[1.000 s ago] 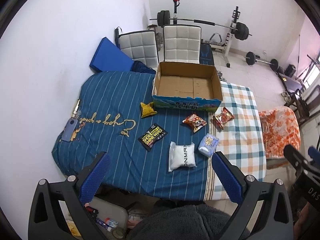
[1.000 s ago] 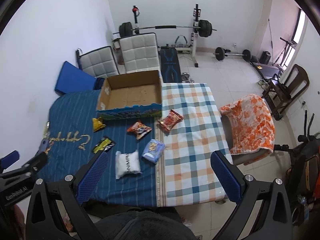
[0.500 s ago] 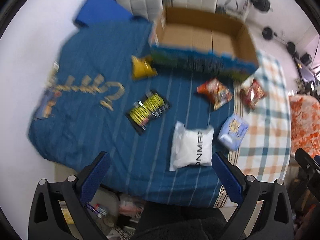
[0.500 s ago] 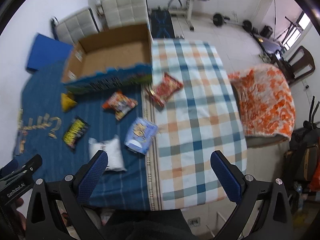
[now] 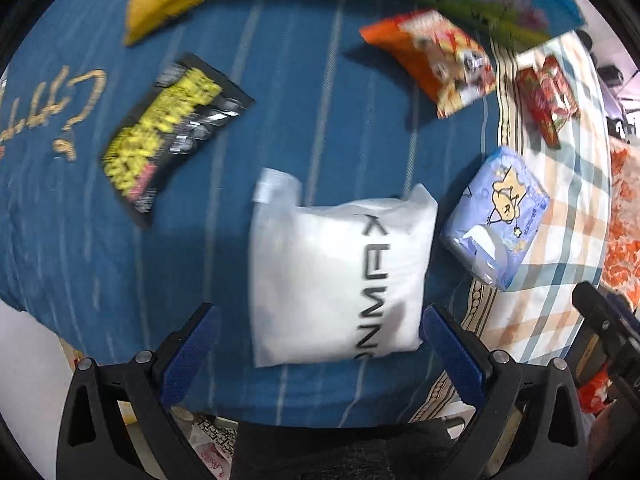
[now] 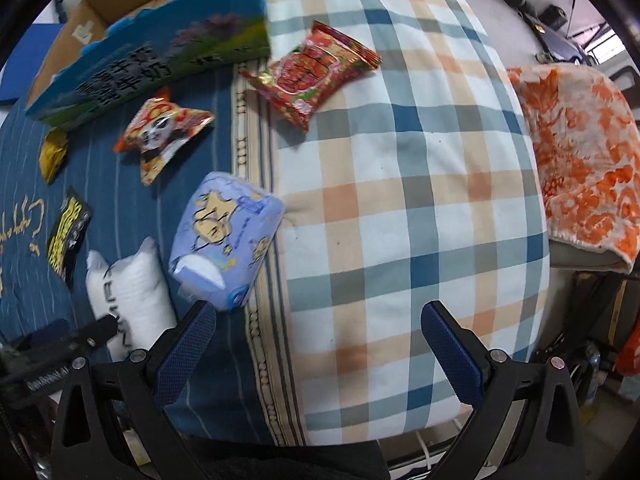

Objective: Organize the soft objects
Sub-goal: 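Grasp the white ONMAX pouch with the left tool while the right tool grasps the blue cartoon pack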

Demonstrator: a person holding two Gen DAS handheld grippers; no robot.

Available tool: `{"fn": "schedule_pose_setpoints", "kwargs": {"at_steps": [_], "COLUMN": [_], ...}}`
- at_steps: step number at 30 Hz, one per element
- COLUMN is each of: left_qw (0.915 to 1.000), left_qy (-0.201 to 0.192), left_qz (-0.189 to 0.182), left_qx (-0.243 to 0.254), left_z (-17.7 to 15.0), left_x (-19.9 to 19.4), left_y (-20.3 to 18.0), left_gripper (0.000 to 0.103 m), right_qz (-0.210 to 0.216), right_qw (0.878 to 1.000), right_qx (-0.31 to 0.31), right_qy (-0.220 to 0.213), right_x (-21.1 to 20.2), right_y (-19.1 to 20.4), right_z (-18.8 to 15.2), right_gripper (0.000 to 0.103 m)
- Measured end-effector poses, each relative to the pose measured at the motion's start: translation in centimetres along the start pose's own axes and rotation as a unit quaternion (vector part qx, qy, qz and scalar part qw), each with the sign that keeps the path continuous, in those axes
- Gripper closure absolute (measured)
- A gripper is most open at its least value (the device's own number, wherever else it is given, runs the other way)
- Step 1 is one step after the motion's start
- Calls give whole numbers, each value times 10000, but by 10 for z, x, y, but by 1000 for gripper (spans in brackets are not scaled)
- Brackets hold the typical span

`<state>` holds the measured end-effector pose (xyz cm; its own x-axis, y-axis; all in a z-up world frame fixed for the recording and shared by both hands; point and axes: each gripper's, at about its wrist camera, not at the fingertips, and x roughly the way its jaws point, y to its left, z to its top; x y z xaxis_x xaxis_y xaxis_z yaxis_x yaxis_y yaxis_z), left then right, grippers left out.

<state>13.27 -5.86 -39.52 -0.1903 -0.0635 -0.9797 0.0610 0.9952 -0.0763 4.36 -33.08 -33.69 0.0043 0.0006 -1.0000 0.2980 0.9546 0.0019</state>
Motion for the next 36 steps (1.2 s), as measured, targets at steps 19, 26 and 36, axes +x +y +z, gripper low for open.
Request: {"fn": "schedule_pose_setpoints", "kwargs": {"at_steps": [19, 26, 36], "left_qw": [9981, 9989, 9952], "left_qy": [-320, -149, 187], "left_qz": [507, 423, -424], "left_qx": [-115, -106, -856], "left_z": [11, -3, -11], "left_x": [15, 17, 31], "left_y": [-13, -14, 44], "left_gripper": [13, 11, 0], "right_qz": [731, 671, 188], "right_qw": [9908, 9846, 9888], "right_qx": [673, 954, -228], "right_qy": [918, 1299, 1465], "right_x": [64, 92, 97], "right_y": [41, 52, 32], "right_z": [39, 36, -8], "right_gripper": [0, 10, 24]}}
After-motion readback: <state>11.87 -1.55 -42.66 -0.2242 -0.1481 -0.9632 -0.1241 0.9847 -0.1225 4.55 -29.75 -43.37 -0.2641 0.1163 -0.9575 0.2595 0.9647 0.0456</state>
